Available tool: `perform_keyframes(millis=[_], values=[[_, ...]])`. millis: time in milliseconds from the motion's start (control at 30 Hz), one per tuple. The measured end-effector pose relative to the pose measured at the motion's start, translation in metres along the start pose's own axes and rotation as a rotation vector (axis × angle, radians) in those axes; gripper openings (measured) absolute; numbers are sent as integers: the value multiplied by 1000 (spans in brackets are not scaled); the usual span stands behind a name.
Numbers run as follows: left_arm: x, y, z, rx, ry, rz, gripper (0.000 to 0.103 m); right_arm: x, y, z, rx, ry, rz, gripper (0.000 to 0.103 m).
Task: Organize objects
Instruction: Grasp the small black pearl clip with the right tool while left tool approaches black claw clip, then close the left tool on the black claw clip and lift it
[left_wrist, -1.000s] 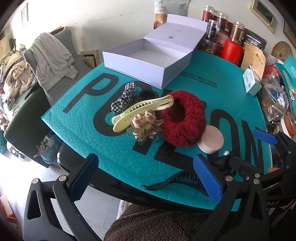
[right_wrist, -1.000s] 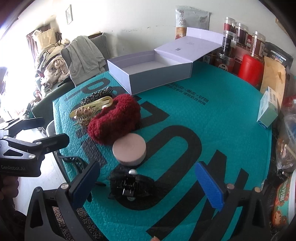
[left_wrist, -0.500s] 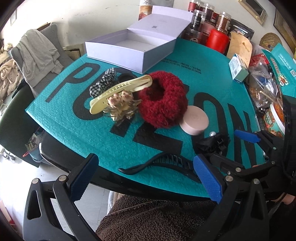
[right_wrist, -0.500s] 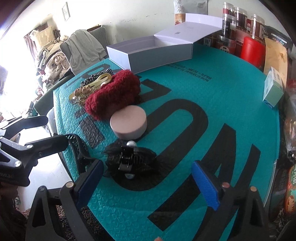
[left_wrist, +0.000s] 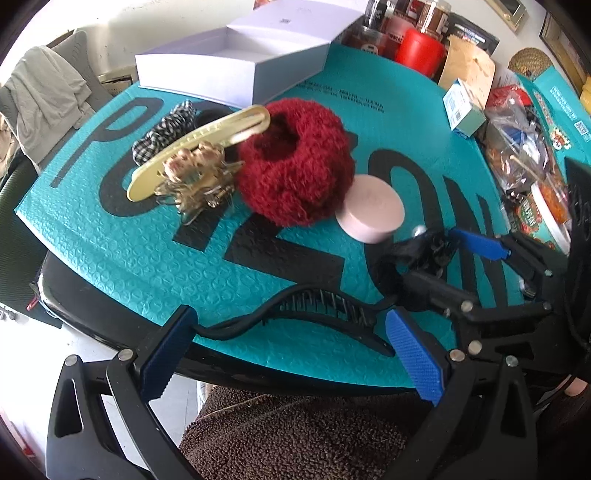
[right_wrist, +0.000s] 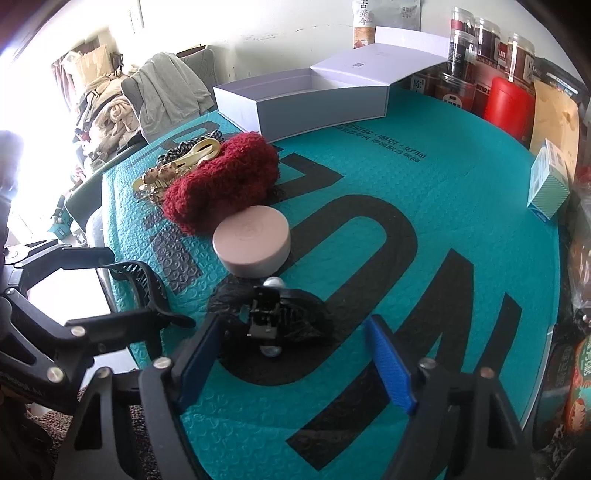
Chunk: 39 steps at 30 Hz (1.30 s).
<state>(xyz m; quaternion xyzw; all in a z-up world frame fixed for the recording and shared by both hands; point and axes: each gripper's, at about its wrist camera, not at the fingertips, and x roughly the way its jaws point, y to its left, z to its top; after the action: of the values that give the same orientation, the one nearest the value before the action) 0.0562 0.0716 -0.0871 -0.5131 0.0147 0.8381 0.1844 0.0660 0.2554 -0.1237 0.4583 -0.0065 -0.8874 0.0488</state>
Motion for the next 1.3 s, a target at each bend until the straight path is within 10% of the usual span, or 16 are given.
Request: perform_keyframes(millis=[467,1000,1300], values=[[2,-6,5,35,-23,-24,96,-1,-6,2,-7,-13,-21,42],[-8,-10,20,156,-58,17,97,-1,-11,4,7,-13,3,42],[-11,-19,17,285,-23,-85,97,-1,-11,4,3,-11,7,42]])
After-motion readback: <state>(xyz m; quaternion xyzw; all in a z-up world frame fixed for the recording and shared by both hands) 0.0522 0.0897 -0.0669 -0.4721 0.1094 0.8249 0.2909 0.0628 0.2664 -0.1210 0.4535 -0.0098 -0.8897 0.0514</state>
